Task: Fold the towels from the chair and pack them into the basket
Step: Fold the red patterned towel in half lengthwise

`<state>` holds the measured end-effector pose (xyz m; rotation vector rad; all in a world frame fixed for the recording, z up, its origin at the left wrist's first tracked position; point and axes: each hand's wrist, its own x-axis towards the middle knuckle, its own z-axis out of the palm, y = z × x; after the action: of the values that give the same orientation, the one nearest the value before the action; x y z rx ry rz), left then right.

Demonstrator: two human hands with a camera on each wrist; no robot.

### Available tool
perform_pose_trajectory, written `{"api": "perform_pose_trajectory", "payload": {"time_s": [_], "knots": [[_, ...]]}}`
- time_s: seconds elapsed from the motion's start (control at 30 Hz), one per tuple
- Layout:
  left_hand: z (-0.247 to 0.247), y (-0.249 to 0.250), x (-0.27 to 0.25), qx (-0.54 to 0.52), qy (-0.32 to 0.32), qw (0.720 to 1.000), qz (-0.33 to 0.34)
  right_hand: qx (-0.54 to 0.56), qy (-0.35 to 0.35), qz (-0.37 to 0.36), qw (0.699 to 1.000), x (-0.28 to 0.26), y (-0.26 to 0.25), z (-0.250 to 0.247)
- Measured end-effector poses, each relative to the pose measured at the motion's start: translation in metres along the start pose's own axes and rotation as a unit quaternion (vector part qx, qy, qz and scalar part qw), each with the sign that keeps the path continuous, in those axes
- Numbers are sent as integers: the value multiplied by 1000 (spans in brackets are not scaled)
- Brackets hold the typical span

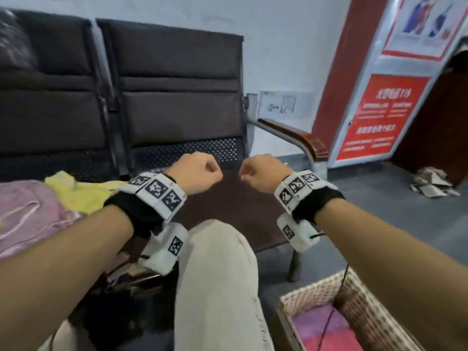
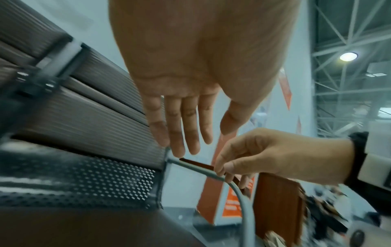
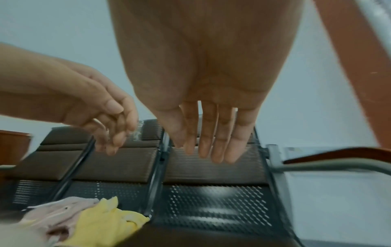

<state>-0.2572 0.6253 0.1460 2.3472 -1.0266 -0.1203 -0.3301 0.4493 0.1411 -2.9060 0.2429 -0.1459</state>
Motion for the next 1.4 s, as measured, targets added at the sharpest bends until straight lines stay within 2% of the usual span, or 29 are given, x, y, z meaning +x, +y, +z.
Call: {"api": "perform_pose_trajectory", "payload": {"time_s": [0.1, 0.23, 0.4, 0.5, 0.6, 0.73, 0.87, 0.97, 1.07, 1.2, 1.27, 1.33, 1.4], "knots": [[-43, -57, -12, -15, 19, 999, -43, -4, -2, -58, 998, 48, -54, 1], [-79, -155, -39, 5, 41, 992, -118, -3, -66, -132, 989, 110, -144, 31], [-92, -254, -81, 90, -27, 975, -203, 3, -150, -208, 966, 154, -216, 100], [-93, -299, -102, 102, -37, 965, -241, 18, -199, -246, 948, 169, -244, 148], [-90, -330, -113, 88, -86, 948, -293, 32, -229, -263, 937, 181, -266, 192], [-79, -347, -115, 103, -177, 935, -291, 42, -247, -284, 926, 186, -287, 237], [-70, -353, -115, 124, -191, 932, -281, 116, -210, -260, 935, 189, -290, 263], [-70, -354, -115, 157, -198, 929, -269, 92, -187, -257, 944, 193, -286, 267], [-77, -343, -111, 150, -153, 944, -250, 119, -163, -248, 948, 192, -283, 256], [-90, -309, -96, 23, 47, 974, -221, 210, -102, -226, 946, 183, -273, 220], [-93, -289, -88, -75, 120, 972, -188, 277, -96, -218, 931, 177, -263, 196], [-92, -268, -79, -204, 153, 955, -149, 343, -120, -232, 902, 165, -249, 171], [-92, -250, -71, -277, 176, 938, -116, 404, -128, -256, 869, 154, -234, 152]]}}
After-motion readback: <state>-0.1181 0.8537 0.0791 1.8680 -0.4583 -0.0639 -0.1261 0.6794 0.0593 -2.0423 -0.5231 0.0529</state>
